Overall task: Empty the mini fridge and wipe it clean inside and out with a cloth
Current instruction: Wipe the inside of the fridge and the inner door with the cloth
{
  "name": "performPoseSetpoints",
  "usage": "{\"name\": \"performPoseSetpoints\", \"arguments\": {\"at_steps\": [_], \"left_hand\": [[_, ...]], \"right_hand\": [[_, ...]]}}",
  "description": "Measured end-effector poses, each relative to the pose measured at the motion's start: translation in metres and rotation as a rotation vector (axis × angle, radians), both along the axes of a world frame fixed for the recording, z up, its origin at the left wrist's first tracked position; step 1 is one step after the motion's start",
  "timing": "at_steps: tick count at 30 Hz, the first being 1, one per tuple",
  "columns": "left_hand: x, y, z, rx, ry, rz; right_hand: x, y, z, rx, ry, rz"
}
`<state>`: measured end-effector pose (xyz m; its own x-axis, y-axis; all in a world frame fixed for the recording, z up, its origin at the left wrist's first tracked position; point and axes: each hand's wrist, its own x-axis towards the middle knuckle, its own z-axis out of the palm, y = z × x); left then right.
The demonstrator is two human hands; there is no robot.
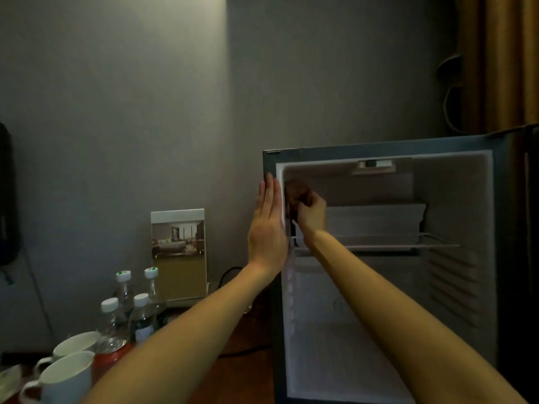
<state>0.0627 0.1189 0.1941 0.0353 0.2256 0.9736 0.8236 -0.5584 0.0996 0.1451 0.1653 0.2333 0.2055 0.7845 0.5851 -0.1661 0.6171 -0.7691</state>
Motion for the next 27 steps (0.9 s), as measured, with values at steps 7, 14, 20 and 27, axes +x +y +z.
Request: {"name": "performPoseSetpoints", "arguments": {"at_steps": [7,14,20,27], "left_hand": [[0.001,0.017,-0.026,0.084,-0.024,-0.075],[0.001,0.022,-0.028,0.158,-0.036,-0.036],[0.002,0.022,-0.030,0.148,-0.036,-0.028],[0.002,0.022,-0.030,0.179,-0.028,-0.043]], "right_hand": [[0.013,0.011,-0.029,-0.089,-0.527,-0.261],[0.014,-0.030,-0.029,0.155,-0.395,-0.148],[0.004,0.014,0.018,0.021,-0.438,-0.296],[0.014,0.011,0.001,-0.084,-0.759,-0.382]]}}
